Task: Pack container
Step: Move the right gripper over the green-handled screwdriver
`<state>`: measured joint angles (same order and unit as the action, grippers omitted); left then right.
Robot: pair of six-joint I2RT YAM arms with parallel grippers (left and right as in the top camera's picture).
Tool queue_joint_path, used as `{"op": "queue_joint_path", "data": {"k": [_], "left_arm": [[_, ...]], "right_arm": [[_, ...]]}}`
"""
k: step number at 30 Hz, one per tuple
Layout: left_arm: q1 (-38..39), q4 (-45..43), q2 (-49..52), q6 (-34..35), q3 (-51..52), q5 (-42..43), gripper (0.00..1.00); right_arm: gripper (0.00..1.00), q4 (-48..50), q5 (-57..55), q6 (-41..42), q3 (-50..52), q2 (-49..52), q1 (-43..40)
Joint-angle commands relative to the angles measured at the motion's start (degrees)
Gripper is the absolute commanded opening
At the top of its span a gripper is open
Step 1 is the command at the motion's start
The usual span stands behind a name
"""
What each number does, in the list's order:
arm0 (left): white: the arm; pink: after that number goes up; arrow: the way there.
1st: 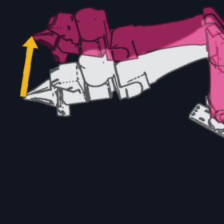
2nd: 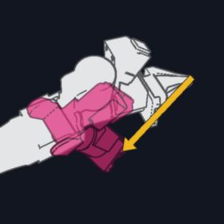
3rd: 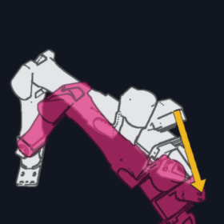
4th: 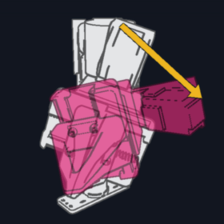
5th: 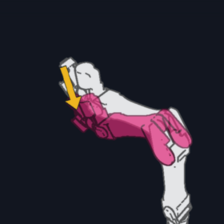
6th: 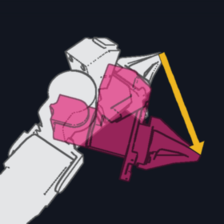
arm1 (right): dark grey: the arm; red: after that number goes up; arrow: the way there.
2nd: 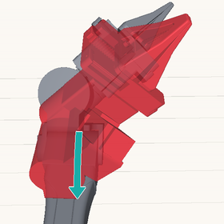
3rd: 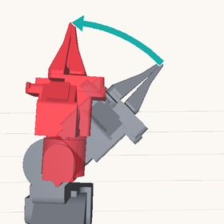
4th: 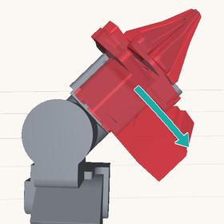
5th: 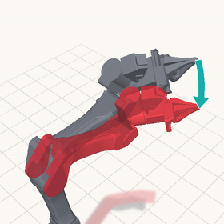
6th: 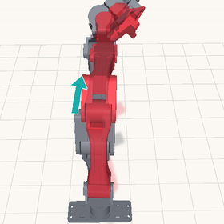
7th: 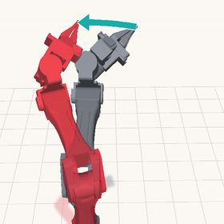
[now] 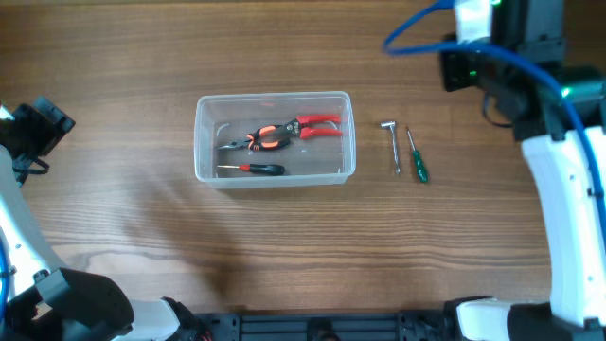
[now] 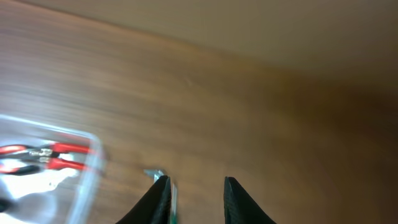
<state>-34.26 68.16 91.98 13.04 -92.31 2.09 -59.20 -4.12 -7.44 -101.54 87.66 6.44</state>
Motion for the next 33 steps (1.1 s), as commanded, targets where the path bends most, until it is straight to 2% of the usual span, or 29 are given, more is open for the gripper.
{"op": "queue_joint_path", "data": {"k": [1, 5, 10, 11, 12, 13, 14, 16, 17, 20, 22, 25, 26, 29, 33], "left_arm": [[-0.26, 0.02, 0.11, 0.94, -0.37, 0.9, 1.0], [-0.26, 0.02, 0.11, 0.94, -0.37, 0.92, 1.0], [-0.26, 0.02, 0.11, 0.94, -0.37, 0.92, 1.0], [-0.26, 0.02, 0.11, 0.94, -0.37, 0.9, 1.0], [-0.26, 0.02, 0.11, 0.94, -0.37, 0.92, 1.0], [-0.26, 0.02, 0.11, 0.94, -0.37, 0.9, 1.0], [-0.26, 0.02, 0.11, 0.94, -0.37, 0.9, 1.0], [-0.26, 0.0, 0.11, 0.94, -0.37, 0.9, 1.0], [-0.26, 0.02, 0.11, 0.94, -0.37, 0.92, 1.0], [-0.26, 0.02, 0.13, 0.94, -0.37, 0.9, 1.0], [-0.26, 0.02, 0.11, 0.94, -0.37, 0.9, 1.0], [-0.26, 0.02, 0.11, 0.94, -0.37, 0.9, 1.0], [-0.26, 0.02, 0.11, 0.94, -0.37, 0.9, 1.0], [-0.26, 0.02, 0.13, 0.94, -0.37, 0.92, 1.0], [-0.26, 0.02, 0.11, 0.94, -0.37, 0.92, 1.0]], "right_arm": [[0.31, -1.97, 5.22, 6.58, 4.22, 4.04, -6.47], [0.38, -2.71, 7.21, 6.58, 8.55, 7.52, -9.57], [0.65, -4.7, 9.18, 7.1, 15.65, 11.93, -9.88], [0.58, -4.13, 9.22, 7.72, 17.75, 12.66, -9.88], [0.36, -3.58, 9.22, 7.72, 18.91, 13.09, -9.88], [0.25, -2.91, 9.35, 7.74, 20.02, 13.35, -9.88], [0.2, -2.47, 9.38, 7.76, 20.59, 13.4, -9.88], [0.2, -1.81, 9.38, 7.89, 21.2, 13.4, -9.88], [0.26, -1.68, 9.38, 7.89, 21.2, 13.4, -9.88], [0.26, -2.16, 9.92, 7.85, 21.2, 13.4, -9.88], [0.22, -2.51, 11.56, 7.85, 21.2, 13.4, -9.86], [0.26, -2.21, 13.27, 7.85, 21.2, 13.4, -9.84], [0.25, -2.12, 13.46, 7.87, 21.2, 13.4, -9.84], [0.06, -2.12, 13.44, 7.85, 21.2, 13.4, -9.84], [0.04, -1.86, 13.44, 7.85, 21.2, 13.4, -9.84]]}}
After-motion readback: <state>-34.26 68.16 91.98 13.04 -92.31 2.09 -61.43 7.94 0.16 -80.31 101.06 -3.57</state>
